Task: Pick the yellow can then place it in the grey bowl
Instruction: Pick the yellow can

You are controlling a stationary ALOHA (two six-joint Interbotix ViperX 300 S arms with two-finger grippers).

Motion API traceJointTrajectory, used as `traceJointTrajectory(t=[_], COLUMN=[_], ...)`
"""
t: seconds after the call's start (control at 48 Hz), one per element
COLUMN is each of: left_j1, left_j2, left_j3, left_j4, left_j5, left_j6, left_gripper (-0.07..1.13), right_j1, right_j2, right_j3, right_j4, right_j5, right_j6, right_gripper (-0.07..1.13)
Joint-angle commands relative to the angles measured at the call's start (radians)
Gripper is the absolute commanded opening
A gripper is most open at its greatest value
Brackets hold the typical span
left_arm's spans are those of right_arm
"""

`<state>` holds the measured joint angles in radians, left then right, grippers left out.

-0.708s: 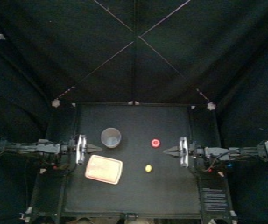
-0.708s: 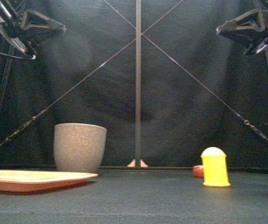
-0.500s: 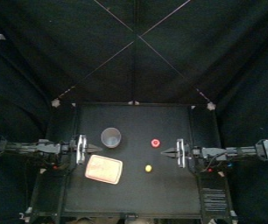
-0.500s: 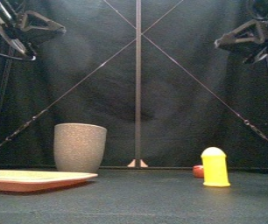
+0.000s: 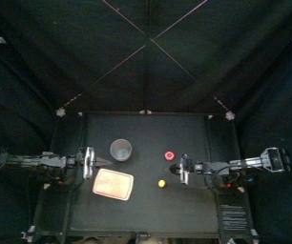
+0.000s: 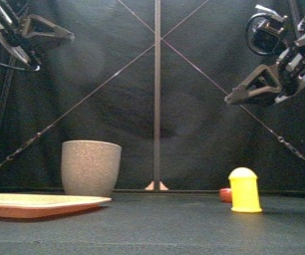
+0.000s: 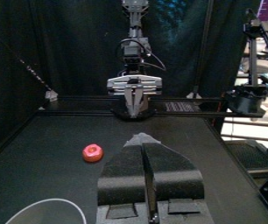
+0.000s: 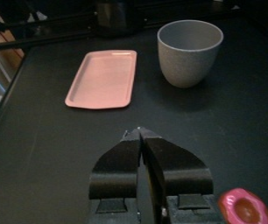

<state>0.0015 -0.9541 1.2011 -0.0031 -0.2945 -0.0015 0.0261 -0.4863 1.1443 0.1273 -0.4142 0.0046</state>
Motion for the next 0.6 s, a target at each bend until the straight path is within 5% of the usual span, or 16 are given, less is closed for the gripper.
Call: traceJointTrajectory(t=[0.021,0.229,0.604], left_j1=[-0.006,-0.003,0.000], left_j2=[0.006,0.005,0.005], left_j3=[-0.014,-0.015,-0.020], left_j4=[0.000,0.000,0.000], left_j5=[-0.005,-0.005,-0.009], left_j6=[0.000,0.002,0.002], left_gripper=[-0.03,-0.02,-0.02], right_j1=[0.037,0.060,0.067], right_j2=[0.015,0.048,0.184], right_j3=[-0.037,-0.044,-0.041], right_j4=[0.035,0.075,0.058], right_j5=[-0.040,-0.074,0.046], right_j6=[-0.006,0.005,0.006], right_gripper=[0.61,0.97,0.99])
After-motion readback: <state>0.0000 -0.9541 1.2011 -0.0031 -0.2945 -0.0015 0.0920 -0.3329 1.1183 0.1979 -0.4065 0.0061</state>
